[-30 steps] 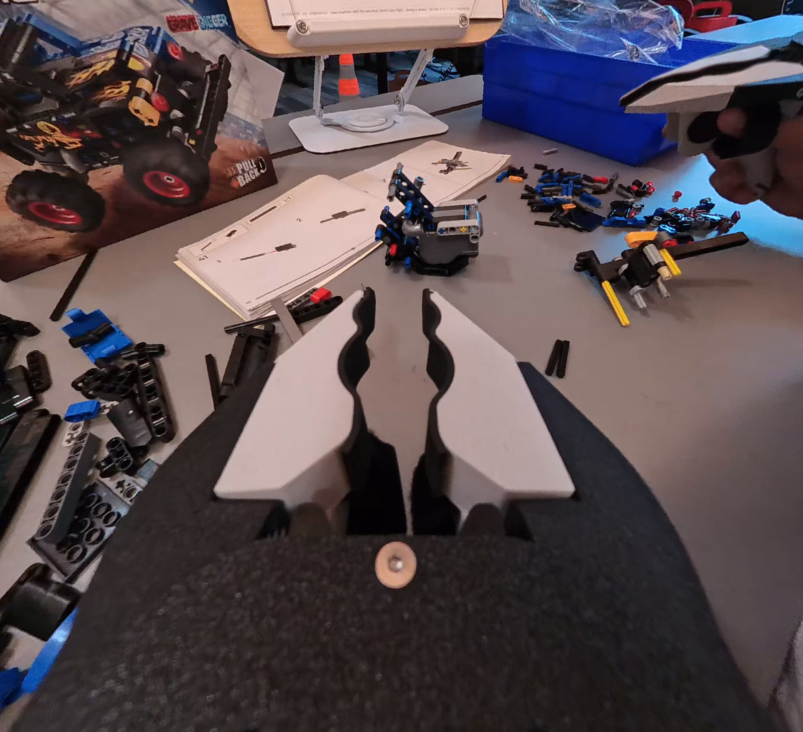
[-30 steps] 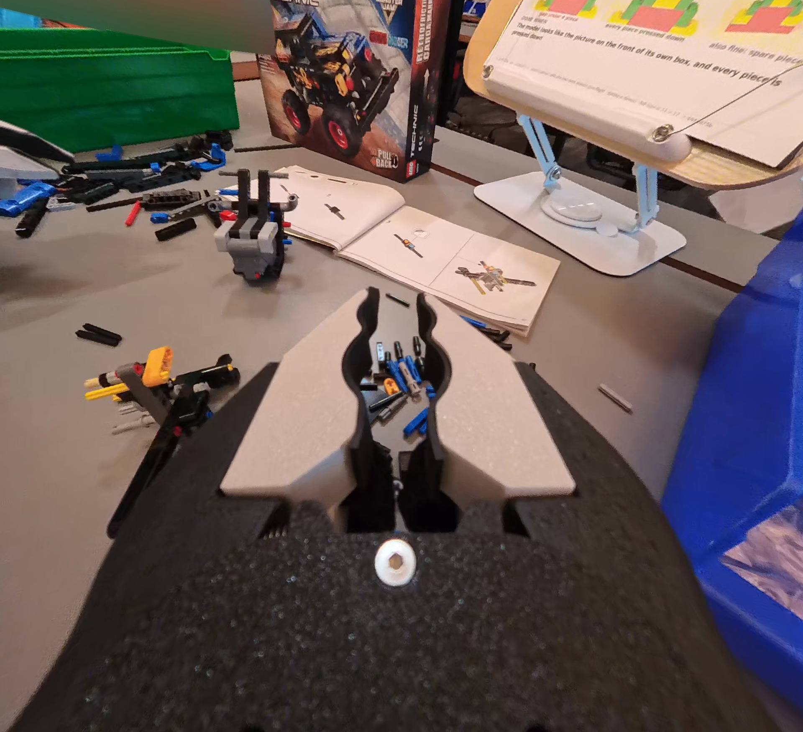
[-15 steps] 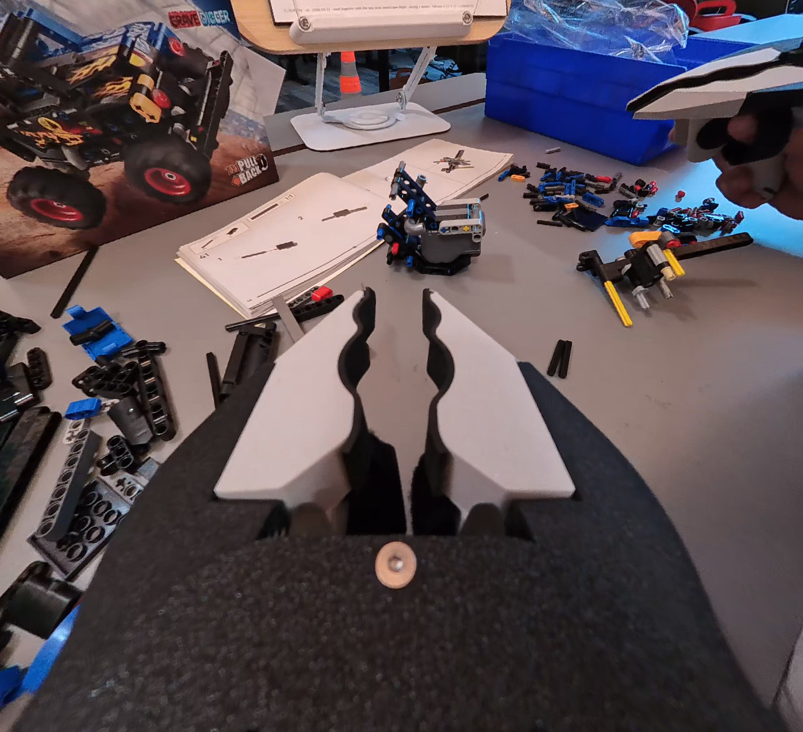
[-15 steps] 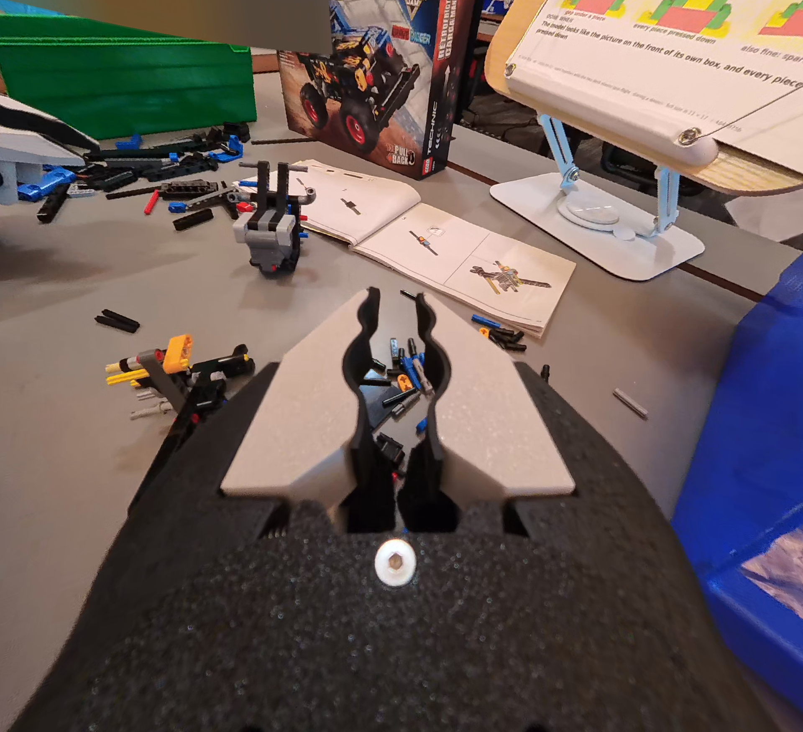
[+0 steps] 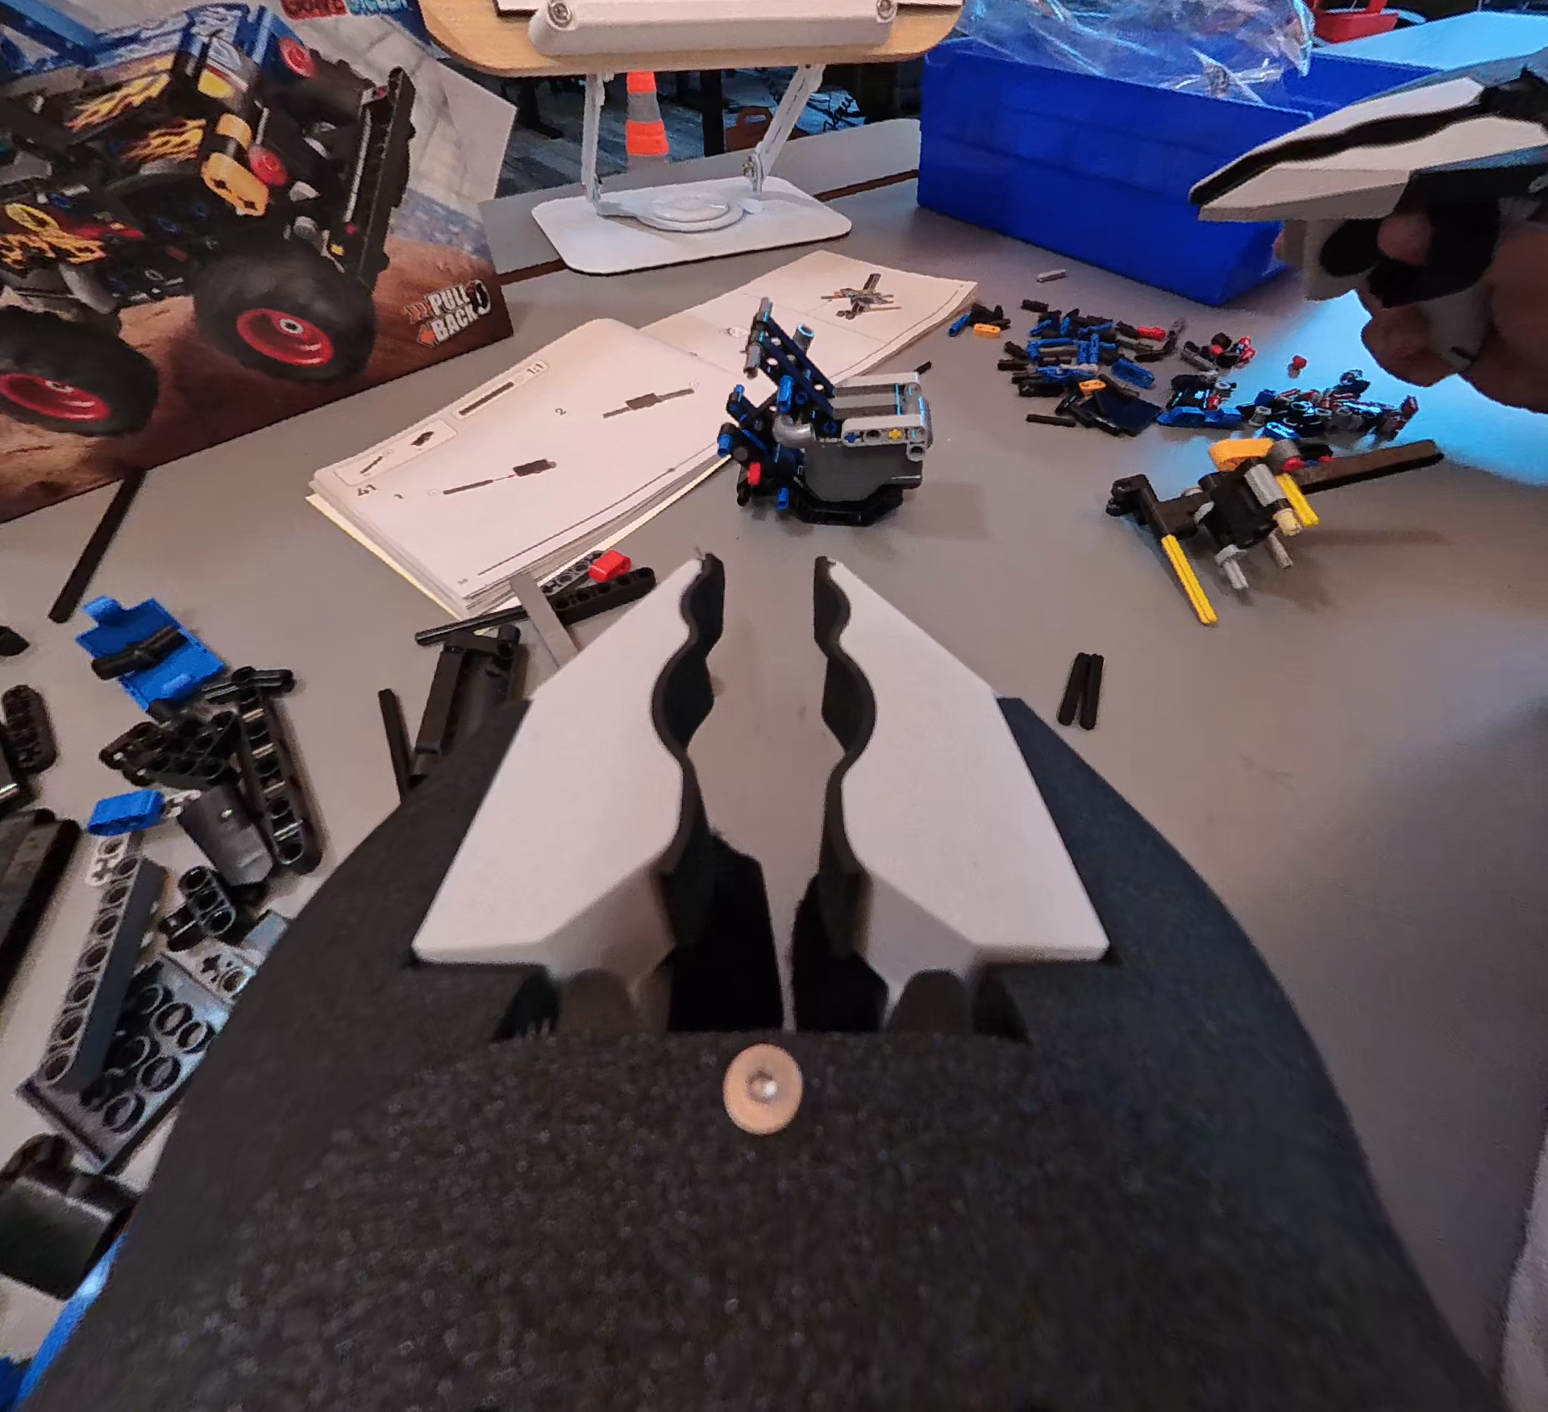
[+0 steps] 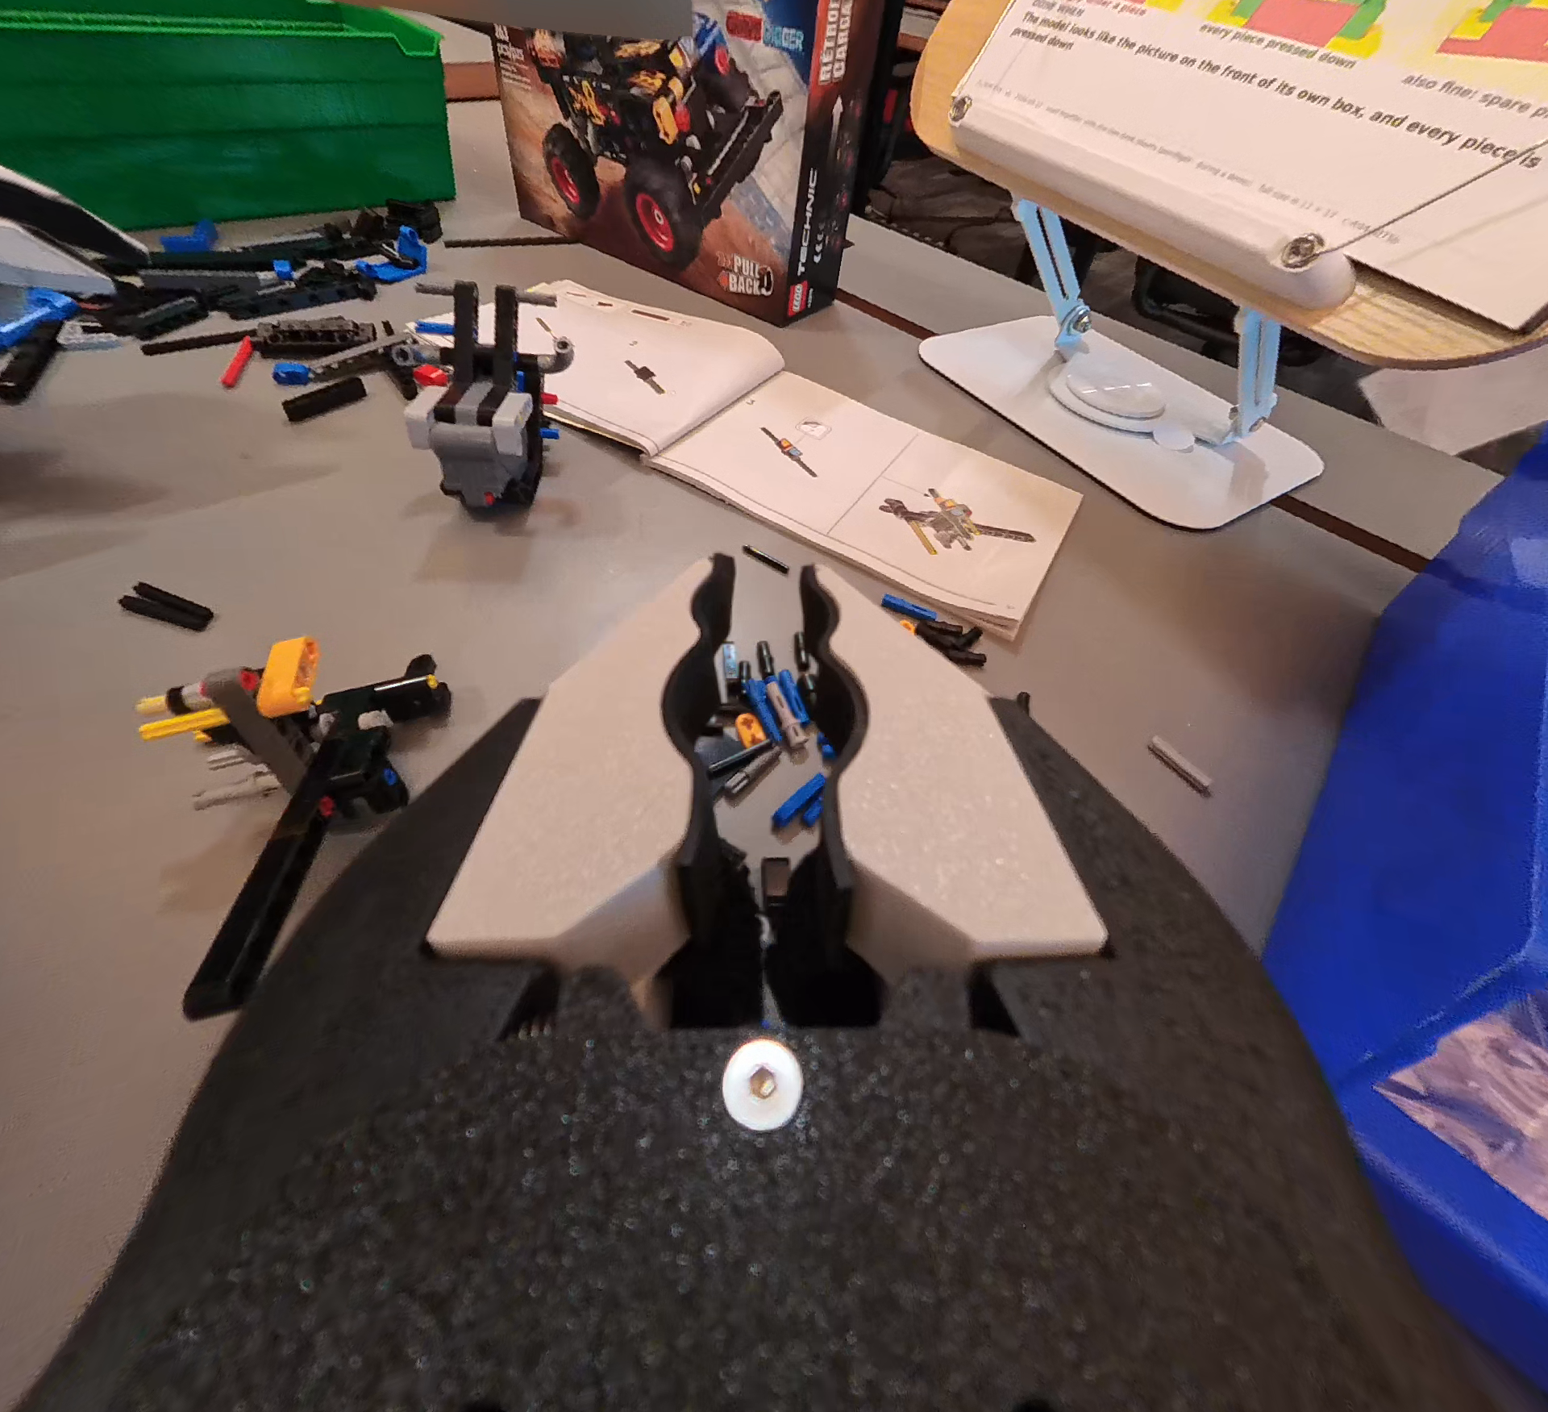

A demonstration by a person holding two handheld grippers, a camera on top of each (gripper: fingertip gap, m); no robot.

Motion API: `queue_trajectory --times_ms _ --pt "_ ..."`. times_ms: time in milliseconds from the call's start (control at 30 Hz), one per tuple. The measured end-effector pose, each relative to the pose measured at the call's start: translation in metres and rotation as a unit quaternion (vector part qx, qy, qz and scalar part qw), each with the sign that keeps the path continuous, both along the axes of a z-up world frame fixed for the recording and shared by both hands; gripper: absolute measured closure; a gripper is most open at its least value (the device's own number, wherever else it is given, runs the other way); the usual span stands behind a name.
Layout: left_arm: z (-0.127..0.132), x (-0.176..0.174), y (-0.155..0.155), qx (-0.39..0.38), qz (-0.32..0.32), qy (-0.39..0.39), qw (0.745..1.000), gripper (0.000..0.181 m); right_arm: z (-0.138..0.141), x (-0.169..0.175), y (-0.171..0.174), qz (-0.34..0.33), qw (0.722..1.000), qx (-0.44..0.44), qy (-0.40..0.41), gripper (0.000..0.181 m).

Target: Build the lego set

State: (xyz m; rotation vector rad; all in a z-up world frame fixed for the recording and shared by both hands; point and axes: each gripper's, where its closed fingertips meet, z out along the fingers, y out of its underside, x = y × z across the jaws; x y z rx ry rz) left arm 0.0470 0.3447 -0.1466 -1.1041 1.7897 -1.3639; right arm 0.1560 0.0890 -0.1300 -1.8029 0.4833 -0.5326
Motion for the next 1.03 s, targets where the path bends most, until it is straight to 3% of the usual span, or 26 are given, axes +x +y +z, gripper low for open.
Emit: queue_trajectory --times_ms 333,600,667,833,1033 --pt "0.009 -0.001 0.006 -0.033 0.002 -0.016 0.999 0.162 -0.001 0.01 -0.004 -0.017 1.0 -0.001 0.004 0.166" --pt "0.027 -0.015 0.039 -0.142 0.035 -0.034 0.989 0.162 -0.005 0.01 -0.001 -0.015 1.0 -0.014 0.005 0.167" --pt "0.023 -0.019 0.05 -0.111 0.058 -0.031 0.992 0.162 -0.006 0.01 -0.002 -0.016 1.0 -0.016 0.006 0.167" --pt "0.012 -0.025 0.097 0.049 0.144 -0.005 0.988 0.165 0.0 0.008 -0.003 -0.015 1.0 -0.01 -0.003 0.167" --pt "0.013 -0.045 0.159 0.133 0.202 0.084 0.967 0.165 -0.004 0.005 -0.001 -0.009 1.0 -0.019 -0.005 0.168"
